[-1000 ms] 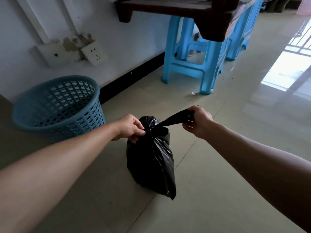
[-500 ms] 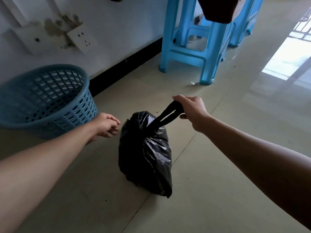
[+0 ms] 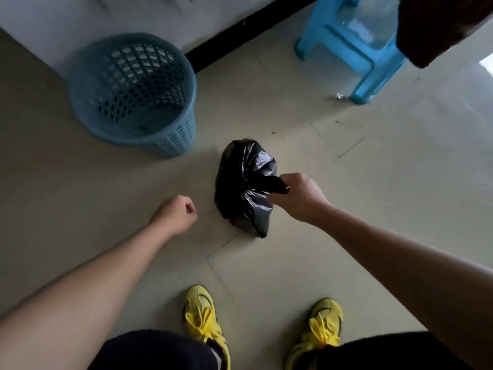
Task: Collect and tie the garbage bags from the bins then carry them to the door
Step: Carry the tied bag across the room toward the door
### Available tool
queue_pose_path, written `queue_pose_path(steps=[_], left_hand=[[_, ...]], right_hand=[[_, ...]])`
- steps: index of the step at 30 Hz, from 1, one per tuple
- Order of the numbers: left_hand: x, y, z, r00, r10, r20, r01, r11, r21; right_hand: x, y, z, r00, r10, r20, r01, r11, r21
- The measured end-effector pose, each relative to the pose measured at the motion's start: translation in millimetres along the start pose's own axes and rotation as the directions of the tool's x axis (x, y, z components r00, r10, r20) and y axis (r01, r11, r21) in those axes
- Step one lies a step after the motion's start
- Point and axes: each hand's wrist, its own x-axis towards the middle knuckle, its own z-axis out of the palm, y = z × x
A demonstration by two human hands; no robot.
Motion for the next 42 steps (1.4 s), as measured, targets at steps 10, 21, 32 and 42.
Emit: queue_pose_path(steps=[10, 21, 32, 42], left_hand=[[-202, 29, -167, 0.997, -0.073, 0.01, 0.074, 0.993, -0.097], [-397, 29, -278, 0.967, -0.212, -0.141, 0.194, 0.972, -0.131], [-610, 89, -186, 0.778, -0.576, -0.25, 0.469, 0.798, -0.379], [-832, 136, -5, 0.441, -0.883, -0.161, 0.607, 0.426, -0.671]], right_hand=[[-127, -156, -141, 0.989, -0.101, 0.109, 0.14, 0.882, -0.449], [-242, -262, -246, 0.867, -0.366, 0.337, 0.495, 0.566, -0.659], [-356, -285, -252, 0.462, -0.43, 0.776, 0.838, -0.075, -0.54], [-538, -255, -189, 0.023, -0.218, 0.976, 0.835, -0.533, -0.138]])
